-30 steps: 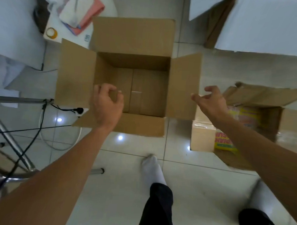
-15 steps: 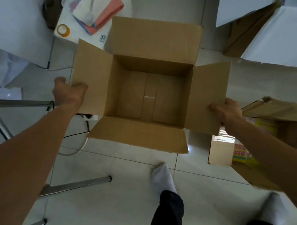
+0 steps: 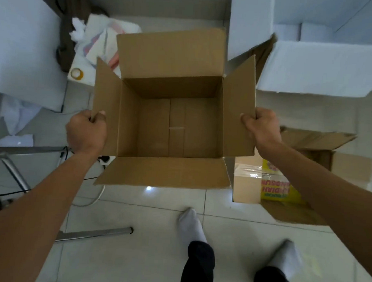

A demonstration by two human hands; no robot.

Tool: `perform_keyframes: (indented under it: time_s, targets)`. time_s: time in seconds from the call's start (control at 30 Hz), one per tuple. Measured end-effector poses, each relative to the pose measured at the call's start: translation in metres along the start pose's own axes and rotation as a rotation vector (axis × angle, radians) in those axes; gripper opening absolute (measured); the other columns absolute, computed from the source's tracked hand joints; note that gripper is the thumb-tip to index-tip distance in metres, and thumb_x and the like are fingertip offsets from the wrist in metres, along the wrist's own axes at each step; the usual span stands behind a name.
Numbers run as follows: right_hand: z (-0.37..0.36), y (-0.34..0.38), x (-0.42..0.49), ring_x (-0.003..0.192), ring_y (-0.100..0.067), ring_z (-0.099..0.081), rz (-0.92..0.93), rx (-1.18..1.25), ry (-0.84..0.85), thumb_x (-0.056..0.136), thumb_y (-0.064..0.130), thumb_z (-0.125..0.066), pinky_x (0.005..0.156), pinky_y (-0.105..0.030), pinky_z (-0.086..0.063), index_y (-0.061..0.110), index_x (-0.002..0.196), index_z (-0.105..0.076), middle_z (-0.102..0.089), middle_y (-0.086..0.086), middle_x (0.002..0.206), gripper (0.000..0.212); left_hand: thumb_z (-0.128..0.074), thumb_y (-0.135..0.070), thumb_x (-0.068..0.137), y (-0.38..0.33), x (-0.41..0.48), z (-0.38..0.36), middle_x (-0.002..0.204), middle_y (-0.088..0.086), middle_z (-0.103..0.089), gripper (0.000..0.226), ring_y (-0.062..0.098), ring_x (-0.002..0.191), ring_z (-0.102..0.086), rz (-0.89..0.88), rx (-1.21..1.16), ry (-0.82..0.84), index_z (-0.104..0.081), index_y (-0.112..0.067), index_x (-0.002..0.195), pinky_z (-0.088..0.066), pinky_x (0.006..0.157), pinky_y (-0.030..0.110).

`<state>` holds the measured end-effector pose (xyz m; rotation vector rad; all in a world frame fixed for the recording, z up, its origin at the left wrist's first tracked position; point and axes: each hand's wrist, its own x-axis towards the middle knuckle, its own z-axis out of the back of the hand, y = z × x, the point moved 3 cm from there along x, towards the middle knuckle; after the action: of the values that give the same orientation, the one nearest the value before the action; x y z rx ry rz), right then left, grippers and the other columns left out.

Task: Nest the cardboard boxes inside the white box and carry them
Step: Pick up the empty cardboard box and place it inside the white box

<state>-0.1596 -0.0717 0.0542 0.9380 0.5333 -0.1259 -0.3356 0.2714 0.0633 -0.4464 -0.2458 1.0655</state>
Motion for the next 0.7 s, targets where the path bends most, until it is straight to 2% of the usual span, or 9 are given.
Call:
perform_keyframes:
  time_s: [0.07, 0.17, 0.3, 0.4, 0.5, 0.63, 0.7]
  targets:
    - [0.035, 0.018, -0.010, 0.082, -0.034, -0.069, 0.047, -0.007, -0.010, 0.089, 0.025, -0.055, 0.074, -0.050, -0.057, 0.001, 0.094, -0.066, -0.072, -0.019, 0.090, 0.026, -0.059, -0.034, 0.084, -0.027, -0.012, 0.027, 0.056, 0.008, -0.049, 0.038, 0.026, 0.055, -0.048, -0.010, -0.049, -0.035, -0.054, -0.003, 0.063, -0.035, 0.056, 0.028]
    - [0.096, 0.044, -0.026, 0.079, -0.032, -0.069, 0.100, -0.021, -0.039, 0.088, 0.026, -0.057, 0.072, -0.049, -0.057, 0.003, 0.090, -0.067, -0.072, -0.018, 0.086, 0.026, -0.060, -0.035, 0.081, -0.078, -0.034, 0.067, 0.055, 0.009, -0.051, 0.039, 0.028, 0.055, -0.050, -0.029, -0.106, -0.067, -0.053, -0.003, 0.060, -0.040, 0.055, 0.031]
    - [0.185, 0.077, -0.037, 0.075, -0.029, -0.069, 0.159, -0.020, -0.077, 0.088, 0.026, -0.058, 0.068, -0.046, -0.059, 0.001, 0.086, -0.065, -0.072, -0.017, 0.084, 0.026, -0.063, -0.034, 0.079, -0.155, -0.066, 0.110, 0.052, 0.008, -0.051, 0.037, 0.027, 0.051, -0.048, -0.053, -0.183, -0.100, -0.054, -0.006, 0.056, -0.038, 0.054, 0.029]
    - [0.252, 0.095, -0.035, 0.069, -0.025, -0.067, 0.208, -0.057, -0.132, 0.088, 0.026, -0.058, 0.060, -0.037, -0.058, -0.001, 0.085, -0.064, -0.070, -0.013, 0.079, 0.028, -0.064, -0.032, 0.078, -0.213, -0.084, 0.121, 0.051, 0.011, -0.048, 0.040, 0.027, 0.050, -0.046, -0.086, -0.263, -0.082, -0.049, -0.003, 0.053, -0.036, 0.053, 0.029]
    - [0.308, 0.108, -0.023, 0.062, -0.020, -0.061, 0.241, -0.129, -0.200, 0.087, 0.026, -0.057, 0.050, -0.025, -0.048, 0.000, 0.079, -0.062, -0.062, -0.002, 0.067, 0.027, -0.065, -0.028, 0.079, -0.272, -0.091, 0.116, 0.054, 0.012, -0.053, 0.037, 0.028, 0.053, -0.050, -0.137, -0.317, -0.074, -0.056, 0.000, 0.057, -0.038, 0.055, 0.031]
    - [0.362, 0.121, 0.012, 0.079, -0.033, -0.065, 0.259, -0.198, -0.294, 0.087, 0.023, -0.058, 0.068, -0.039, -0.055, 0.000, 0.090, -0.066, -0.067, -0.016, 0.084, 0.026, -0.066, -0.027, 0.079, -0.348, -0.086, 0.089, 0.049, 0.011, -0.048, 0.042, 0.029, 0.051, -0.046, -0.203, -0.378, -0.055, -0.050, -0.001, 0.051, -0.041, 0.056, 0.034]
    - [0.382, 0.124, 0.033, 0.080, -0.034, -0.066, 0.251, -0.195, -0.318, 0.088, 0.024, -0.057, 0.070, -0.039, -0.056, 0.002, 0.090, -0.065, -0.067, -0.016, 0.086, 0.023, -0.066, -0.028, 0.079, -0.380, -0.080, 0.068, 0.044, 0.004, -0.042, 0.046, 0.023, 0.044, -0.041, -0.219, -0.419, -0.041, -0.043, -0.006, 0.046, -0.035, 0.050, 0.029]
